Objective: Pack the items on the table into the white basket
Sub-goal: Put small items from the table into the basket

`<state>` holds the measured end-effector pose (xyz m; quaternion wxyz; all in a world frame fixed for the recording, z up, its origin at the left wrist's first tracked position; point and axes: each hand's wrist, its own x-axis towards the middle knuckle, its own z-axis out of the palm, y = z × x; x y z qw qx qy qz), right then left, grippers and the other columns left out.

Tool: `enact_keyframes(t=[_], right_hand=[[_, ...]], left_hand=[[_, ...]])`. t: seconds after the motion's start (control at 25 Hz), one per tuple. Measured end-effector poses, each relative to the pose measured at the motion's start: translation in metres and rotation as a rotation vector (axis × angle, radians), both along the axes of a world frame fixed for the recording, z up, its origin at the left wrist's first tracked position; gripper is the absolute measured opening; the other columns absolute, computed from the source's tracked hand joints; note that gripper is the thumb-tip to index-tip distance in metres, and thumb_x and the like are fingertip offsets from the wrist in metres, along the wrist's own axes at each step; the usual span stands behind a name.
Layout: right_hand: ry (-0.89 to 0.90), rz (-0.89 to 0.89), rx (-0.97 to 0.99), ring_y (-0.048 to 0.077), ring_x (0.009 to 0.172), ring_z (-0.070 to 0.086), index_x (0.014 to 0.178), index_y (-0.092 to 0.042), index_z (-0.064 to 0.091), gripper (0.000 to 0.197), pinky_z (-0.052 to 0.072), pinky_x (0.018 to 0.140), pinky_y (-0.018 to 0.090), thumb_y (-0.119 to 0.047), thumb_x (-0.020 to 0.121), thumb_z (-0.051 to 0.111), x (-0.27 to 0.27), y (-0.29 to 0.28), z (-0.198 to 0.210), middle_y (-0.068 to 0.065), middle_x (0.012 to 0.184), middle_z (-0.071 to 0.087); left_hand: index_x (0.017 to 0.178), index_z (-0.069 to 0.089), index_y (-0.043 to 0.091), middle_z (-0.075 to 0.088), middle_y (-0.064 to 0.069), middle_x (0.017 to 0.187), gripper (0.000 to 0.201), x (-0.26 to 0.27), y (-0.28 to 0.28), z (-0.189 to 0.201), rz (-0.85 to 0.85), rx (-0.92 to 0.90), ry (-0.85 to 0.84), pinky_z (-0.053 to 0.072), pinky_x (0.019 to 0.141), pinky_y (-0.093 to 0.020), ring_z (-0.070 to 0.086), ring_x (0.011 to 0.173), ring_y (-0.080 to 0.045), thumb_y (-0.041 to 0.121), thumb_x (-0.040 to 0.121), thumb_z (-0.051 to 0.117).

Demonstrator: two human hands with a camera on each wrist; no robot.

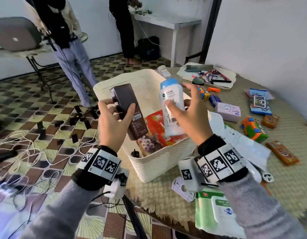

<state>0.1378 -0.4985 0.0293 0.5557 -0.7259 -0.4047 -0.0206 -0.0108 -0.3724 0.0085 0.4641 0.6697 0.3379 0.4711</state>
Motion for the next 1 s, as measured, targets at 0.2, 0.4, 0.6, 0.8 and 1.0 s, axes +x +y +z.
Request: enact_keyframes(t=[0.2,0.4,0.6,0.8,1.0], right_hand=[[-0.074,0.076,-0.083,0.006,0.079,0.053,0.131,-0.015,0.044,0.054,0.046,0.066,0.014,-0.024,0.085,0.069,0.002,0.037,0.011,-0.017,0.090,0.047],[-0.057,0.215,-0.105,-0.009,0.079,0.052,0.137,-0.015,0.039,0.060,0.046,0.070,0.007,-0.019,0.085,0.069,0.014,0.071,0.011,-0.024,0.099,0.044],[-0.069,0.343,-0.149,0.014,0.078,0.062,0.140,-0.021,0.033,0.066,0.051,0.061,0.018,-0.016,0.085,0.068,0.032,0.092,0.019,-0.009,0.105,0.049],[-0.128,0.419,-0.338,0.000,0.064,0.054,0.133,-0.021,0.038,0.062,0.042,0.050,0.008,-0.018,0.082,0.072,0.042,0.111,0.024,-0.002,0.096,0.060],[-0.106,0.503,-0.477,0.005,0.061,0.055,0.130,-0.020,0.036,0.065,0.041,0.049,0.013,-0.019,0.079,0.076,0.044,0.143,0.010,0.002,0.090,0.062]], left_hand=[[0.110,0.036,0.015,0.065,-0.001,0.096,0.047,-0.002,0.039,-0.017,0.031,-0.056,0.019,0.056,0.072,-0.028,0.068,0.085,-0.011,0.025,0.082,0.072],[0.111,0.037,0.014,0.065,0.002,0.096,0.047,-0.001,0.059,-0.029,0.097,-0.086,0.021,0.055,0.070,-0.023,0.066,0.082,-0.008,0.023,0.082,0.073],[0.111,0.037,0.013,0.064,-0.004,0.100,0.047,0.008,0.075,-0.031,0.161,-0.070,0.038,0.053,0.065,-0.017,0.065,0.082,-0.007,0.023,0.082,0.073],[0.108,0.036,0.017,0.064,-0.006,0.102,0.046,0.009,0.088,-0.038,0.189,-0.085,0.037,0.056,0.072,-0.029,0.067,0.084,-0.015,0.025,0.081,0.073],[0.109,0.036,0.015,0.061,0.005,0.093,0.045,0.013,0.107,-0.037,0.187,-0.033,0.038,0.050,0.062,-0.014,0.063,0.074,-0.004,0.021,0.082,0.073]])
